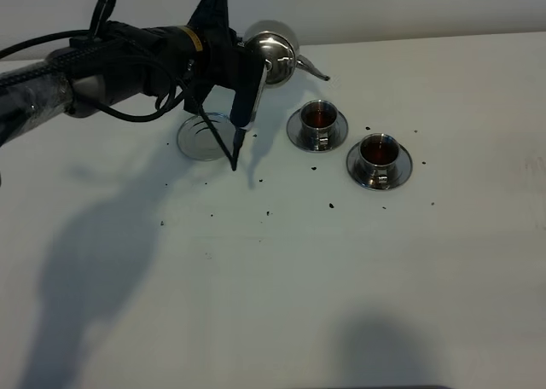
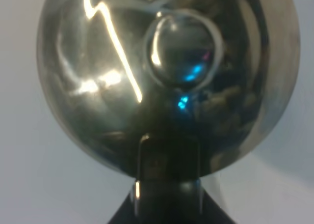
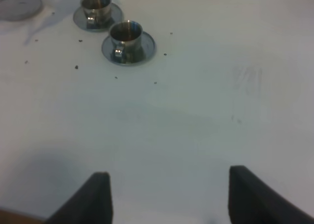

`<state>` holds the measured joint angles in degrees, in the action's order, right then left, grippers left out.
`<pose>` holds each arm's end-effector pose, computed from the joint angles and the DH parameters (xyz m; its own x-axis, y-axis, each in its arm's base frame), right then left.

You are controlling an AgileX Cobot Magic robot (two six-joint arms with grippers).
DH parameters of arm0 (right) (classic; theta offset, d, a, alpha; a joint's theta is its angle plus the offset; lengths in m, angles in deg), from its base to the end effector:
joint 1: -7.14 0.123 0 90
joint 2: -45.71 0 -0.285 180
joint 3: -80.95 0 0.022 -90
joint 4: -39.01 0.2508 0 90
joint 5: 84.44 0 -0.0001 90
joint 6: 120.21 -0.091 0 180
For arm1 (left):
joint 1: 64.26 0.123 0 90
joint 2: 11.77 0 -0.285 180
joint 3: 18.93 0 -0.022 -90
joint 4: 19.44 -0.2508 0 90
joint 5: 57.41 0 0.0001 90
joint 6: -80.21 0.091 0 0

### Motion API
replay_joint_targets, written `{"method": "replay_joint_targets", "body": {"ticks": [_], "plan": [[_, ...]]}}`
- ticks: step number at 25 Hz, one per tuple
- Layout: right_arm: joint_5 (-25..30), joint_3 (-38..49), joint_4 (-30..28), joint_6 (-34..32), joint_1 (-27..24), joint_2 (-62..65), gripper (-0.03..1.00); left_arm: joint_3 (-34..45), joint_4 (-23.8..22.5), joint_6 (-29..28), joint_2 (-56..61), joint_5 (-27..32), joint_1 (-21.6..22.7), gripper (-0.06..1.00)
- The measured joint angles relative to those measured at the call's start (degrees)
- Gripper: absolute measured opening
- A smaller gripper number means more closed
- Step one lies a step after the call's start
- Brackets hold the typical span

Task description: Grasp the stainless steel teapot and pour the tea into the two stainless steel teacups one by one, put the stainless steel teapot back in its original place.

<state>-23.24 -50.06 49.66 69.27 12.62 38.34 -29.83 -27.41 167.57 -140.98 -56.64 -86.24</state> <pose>-0.0075 0.0141 0.2758 -0.4349 -0.1161 -0.8929 -0.2711 0.9625 0.0069 0.4553 -0.1836 0.2000 0.4130 0.9070 0.0821 0.4140 -0.2673 0.8701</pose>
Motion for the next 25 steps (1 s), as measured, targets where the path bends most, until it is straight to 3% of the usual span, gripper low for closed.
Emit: {"method": "replay_joint_targets", "body": {"ticks": [13,25], "plan": [[0.0,0.0,0.0,0.0,0.0,0.0,0.51,0.0,0.0,-28.92,5.72,8.56,0.0,0.13],[0.0,0.0,0.0,0.0,0.0,0.0,0.51,0.0,-0.07,-59.16,9.64,22.84,0.0,0.12]]}}
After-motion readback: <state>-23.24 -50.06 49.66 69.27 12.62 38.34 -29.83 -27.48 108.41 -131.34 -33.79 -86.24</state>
